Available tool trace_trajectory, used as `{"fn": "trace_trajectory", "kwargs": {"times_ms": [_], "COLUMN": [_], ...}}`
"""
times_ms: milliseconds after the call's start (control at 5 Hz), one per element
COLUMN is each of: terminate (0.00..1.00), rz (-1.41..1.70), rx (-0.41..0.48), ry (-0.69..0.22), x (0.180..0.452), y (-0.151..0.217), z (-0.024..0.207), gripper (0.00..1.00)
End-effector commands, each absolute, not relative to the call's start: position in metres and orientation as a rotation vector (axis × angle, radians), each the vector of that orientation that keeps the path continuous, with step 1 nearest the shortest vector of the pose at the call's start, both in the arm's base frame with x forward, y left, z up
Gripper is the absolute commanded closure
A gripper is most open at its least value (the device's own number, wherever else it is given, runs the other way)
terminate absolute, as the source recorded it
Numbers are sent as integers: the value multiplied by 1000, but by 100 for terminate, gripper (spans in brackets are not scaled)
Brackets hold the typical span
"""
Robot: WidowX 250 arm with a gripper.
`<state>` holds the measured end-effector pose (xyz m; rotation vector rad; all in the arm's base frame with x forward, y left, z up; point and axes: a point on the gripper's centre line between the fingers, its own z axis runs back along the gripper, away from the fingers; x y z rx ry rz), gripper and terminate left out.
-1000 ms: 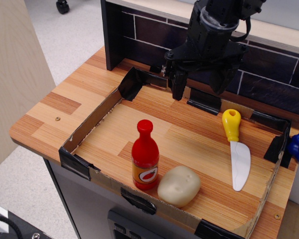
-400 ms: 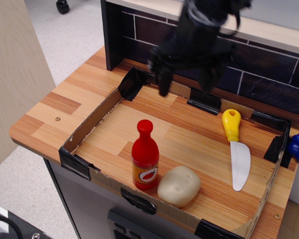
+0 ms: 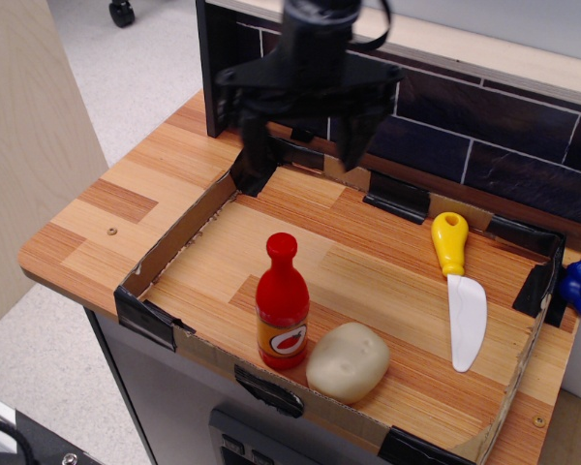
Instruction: Topple hot sauce bottle
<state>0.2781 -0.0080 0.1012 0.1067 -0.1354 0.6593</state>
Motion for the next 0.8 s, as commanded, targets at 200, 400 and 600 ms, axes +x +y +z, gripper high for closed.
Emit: {"fn": "trace_trajectory", "kwargs": {"times_ms": [200, 400, 600], "terminate": [0, 0, 0], "rz": [638, 607, 605], "rx": [46, 59, 63], "ry": [-192, -201, -202], "x": [250, 239, 230], "y": [-8, -9, -14], "z": [114, 117, 113], "gripper": [0, 0, 0]}}
